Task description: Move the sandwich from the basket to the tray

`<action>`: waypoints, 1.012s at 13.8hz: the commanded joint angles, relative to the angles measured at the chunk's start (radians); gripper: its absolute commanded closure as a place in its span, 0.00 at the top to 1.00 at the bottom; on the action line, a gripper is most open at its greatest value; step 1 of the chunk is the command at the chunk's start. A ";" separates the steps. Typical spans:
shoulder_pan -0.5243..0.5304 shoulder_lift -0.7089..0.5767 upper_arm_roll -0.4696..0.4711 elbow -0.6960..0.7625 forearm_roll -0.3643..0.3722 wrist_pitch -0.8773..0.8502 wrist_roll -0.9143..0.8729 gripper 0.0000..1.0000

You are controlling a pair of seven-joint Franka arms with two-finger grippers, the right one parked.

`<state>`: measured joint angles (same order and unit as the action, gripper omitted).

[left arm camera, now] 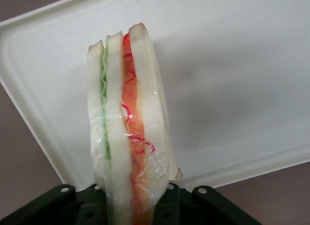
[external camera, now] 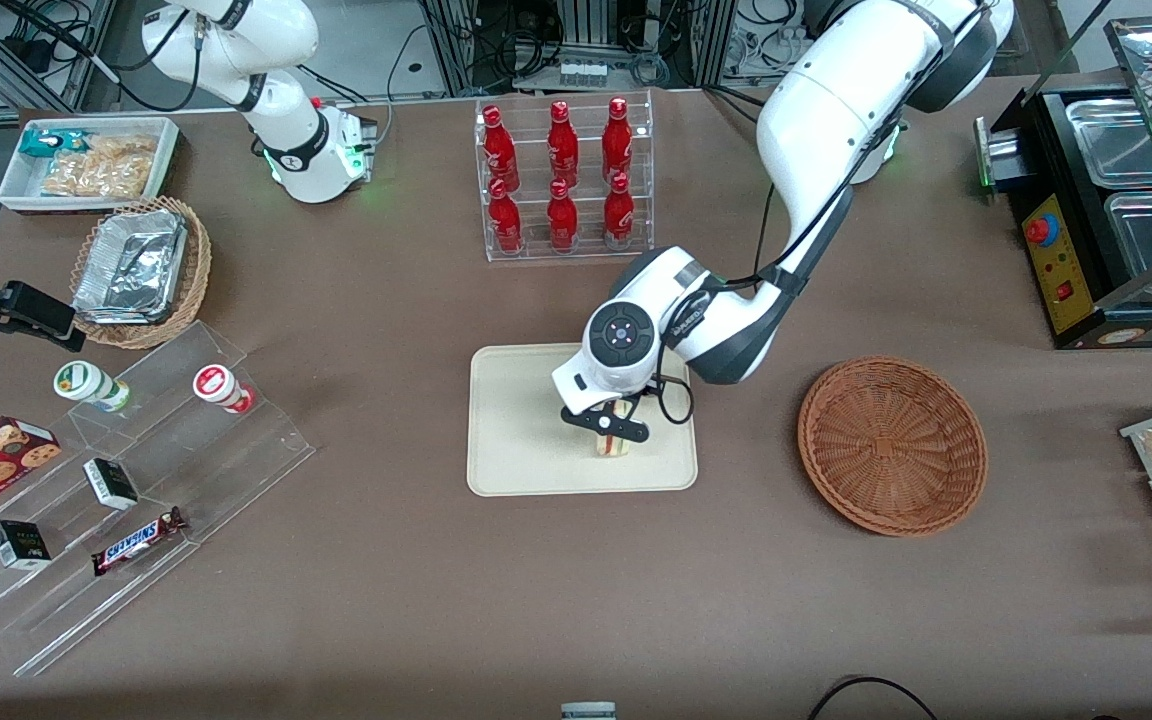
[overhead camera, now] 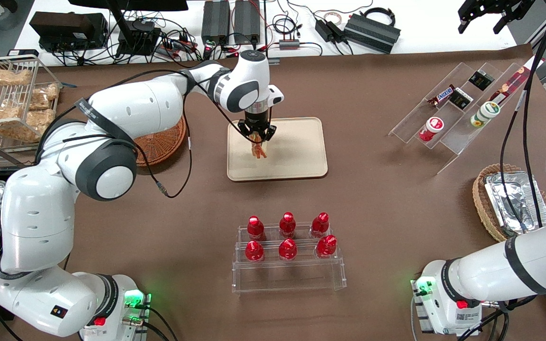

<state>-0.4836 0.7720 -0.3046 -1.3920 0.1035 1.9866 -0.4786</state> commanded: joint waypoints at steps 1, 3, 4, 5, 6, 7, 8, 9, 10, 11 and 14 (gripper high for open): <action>-0.019 0.047 0.002 0.042 0.021 0.026 0.003 0.26; -0.041 0.058 0.004 0.044 0.022 0.031 -0.006 0.30; -0.041 0.067 0.005 0.044 0.022 0.035 -0.017 0.32; -0.041 0.075 0.005 0.044 0.022 0.041 -0.023 0.34; -0.041 0.082 0.005 0.044 0.021 0.047 -0.026 0.40; -0.041 0.084 0.005 0.044 0.021 0.054 -0.052 0.52; -0.041 0.082 0.007 0.044 0.022 0.054 -0.111 0.71; -0.041 0.082 0.007 0.042 0.024 0.054 -0.127 1.00; -0.043 0.082 0.007 0.041 0.024 0.054 -0.132 1.00; -0.043 0.079 0.007 0.041 0.025 0.051 -0.132 1.00; -0.038 0.070 0.009 0.042 0.024 0.047 -0.135 1.00</action>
<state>-0.5126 0.8405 -0.3034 -1.3738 0.1112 2.0419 -0.5909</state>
